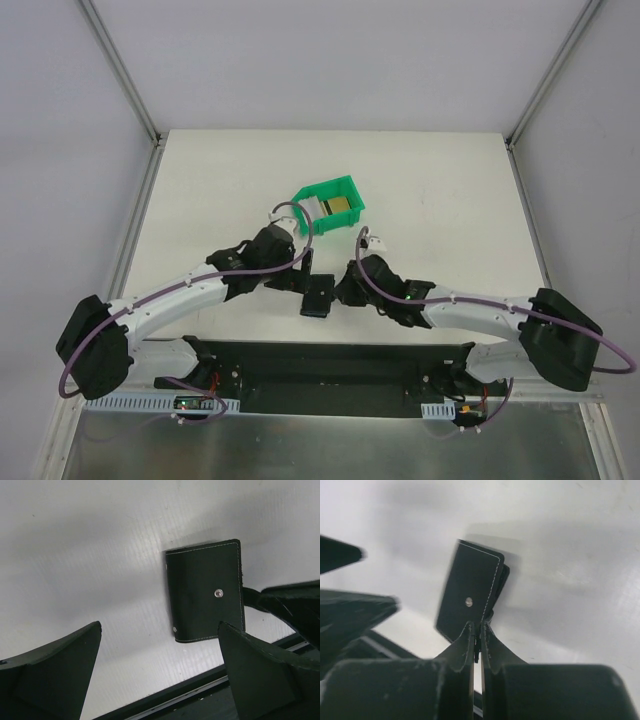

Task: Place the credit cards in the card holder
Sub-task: Open the card holder at the center of the board.

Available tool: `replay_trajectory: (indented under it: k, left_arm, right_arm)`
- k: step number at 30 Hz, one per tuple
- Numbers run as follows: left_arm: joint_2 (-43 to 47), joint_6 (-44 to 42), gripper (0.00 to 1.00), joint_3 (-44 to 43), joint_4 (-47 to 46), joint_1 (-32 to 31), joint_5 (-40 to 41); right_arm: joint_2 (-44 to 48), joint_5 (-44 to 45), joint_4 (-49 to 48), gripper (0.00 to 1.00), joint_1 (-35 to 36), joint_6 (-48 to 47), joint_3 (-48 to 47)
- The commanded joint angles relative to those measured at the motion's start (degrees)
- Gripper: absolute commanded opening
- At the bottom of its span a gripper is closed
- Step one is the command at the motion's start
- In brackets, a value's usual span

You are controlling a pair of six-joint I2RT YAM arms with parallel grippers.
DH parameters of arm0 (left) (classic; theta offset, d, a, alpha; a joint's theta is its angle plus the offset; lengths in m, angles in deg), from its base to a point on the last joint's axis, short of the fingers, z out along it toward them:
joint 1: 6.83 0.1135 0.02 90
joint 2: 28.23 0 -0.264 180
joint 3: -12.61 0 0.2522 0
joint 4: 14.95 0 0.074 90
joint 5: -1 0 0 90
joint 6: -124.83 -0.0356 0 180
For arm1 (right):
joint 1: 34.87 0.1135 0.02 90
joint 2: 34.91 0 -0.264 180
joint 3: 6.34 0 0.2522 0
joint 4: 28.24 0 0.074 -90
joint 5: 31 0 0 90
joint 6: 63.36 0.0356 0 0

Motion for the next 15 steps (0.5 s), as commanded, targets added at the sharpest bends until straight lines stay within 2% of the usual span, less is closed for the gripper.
replay_trajectory:
  k: [1,5,9,12,15]
  left_arm:
    - [0.0,5.0,0.99,-2.3,1.5,-0.4,4.7]
    - [2.0,7.2,0.99,-1.1,2.8,0.3,8.8]
    - [4.4,9.4,0.99,1.6,3.0,3.9,6.7]
    - [6.0,10.1,0.99,4.2,2.8,6.1,5.6]
    - [7.8,9.8,0.99,6.7,2.0,6.7,4.7]
  right_arm:
    - [6.3,-3.5,-11.0,0.01,-0.1,-3.9,-2.0]
    - [4.2,-4.9,-7.4,0.01,-0.1,-6.0,-7.5]
    - [-2.1,-7.2,-4.9,0.01,-0.1,-6.0,-12.2]
    - [-4.8,-7.7,-4.6,0.01,-0.1,-5.0,-12.9]
    - [-3.3,-5.3,-4.0,0.0,-0.1,-3.9,-10.4]
